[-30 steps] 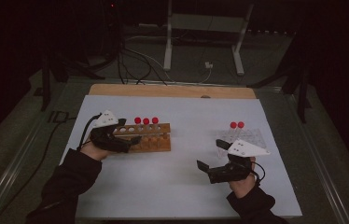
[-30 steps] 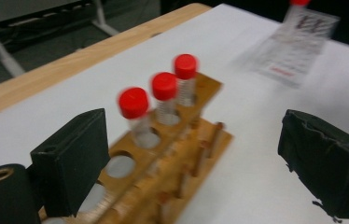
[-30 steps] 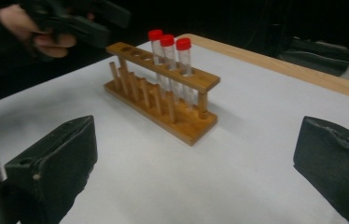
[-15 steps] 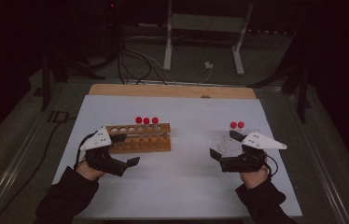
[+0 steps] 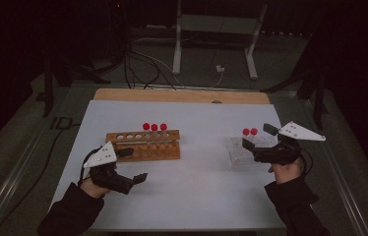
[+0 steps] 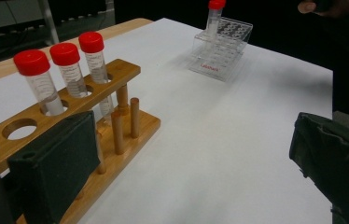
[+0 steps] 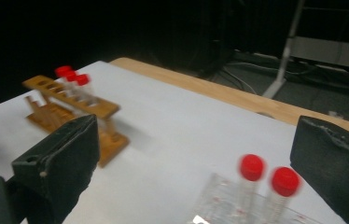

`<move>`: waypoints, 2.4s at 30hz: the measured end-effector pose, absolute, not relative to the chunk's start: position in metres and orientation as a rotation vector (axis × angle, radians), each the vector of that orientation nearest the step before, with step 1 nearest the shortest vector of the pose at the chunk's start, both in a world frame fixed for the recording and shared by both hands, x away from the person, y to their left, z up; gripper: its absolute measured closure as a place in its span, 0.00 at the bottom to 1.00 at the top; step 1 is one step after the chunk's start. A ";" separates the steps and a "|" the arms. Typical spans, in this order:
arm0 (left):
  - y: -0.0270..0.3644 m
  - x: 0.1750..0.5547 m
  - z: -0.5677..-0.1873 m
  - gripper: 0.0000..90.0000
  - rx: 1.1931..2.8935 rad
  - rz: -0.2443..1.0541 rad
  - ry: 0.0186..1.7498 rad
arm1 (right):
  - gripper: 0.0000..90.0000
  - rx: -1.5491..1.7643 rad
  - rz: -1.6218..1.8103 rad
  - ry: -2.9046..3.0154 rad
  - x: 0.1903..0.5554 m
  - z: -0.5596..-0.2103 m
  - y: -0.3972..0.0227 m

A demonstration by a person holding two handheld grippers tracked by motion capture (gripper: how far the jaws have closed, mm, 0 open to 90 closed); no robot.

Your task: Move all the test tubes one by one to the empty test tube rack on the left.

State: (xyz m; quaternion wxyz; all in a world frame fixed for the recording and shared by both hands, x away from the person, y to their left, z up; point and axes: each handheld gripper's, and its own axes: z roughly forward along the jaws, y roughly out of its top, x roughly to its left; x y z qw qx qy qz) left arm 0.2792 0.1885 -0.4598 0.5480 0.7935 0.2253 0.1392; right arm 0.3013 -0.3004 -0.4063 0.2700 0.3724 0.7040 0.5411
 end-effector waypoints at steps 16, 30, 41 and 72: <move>0.189 0.278 -0.467 0.02 1.876 0.351 0.531 | 0.02 1.190 1.393 1.965 0.343 -0.437 -0.340; 0.188 0.280 -0.471 0.02 1.876 0.341 0.535 | 0.17 1.302 1.313 1.905 0.346 -0.455 -0.354; 0.188 0.281 -0.473 0.02 1.883 0.343 0.542 | 0.48 1.245 1.189 2.037 0.350 -0.470 -0.349; 0.187 0.281 -0.473 0.02 1.890 0.331 0.534 | 0.84 1.220 1.120 2.036 0.361 -0.471 -0.323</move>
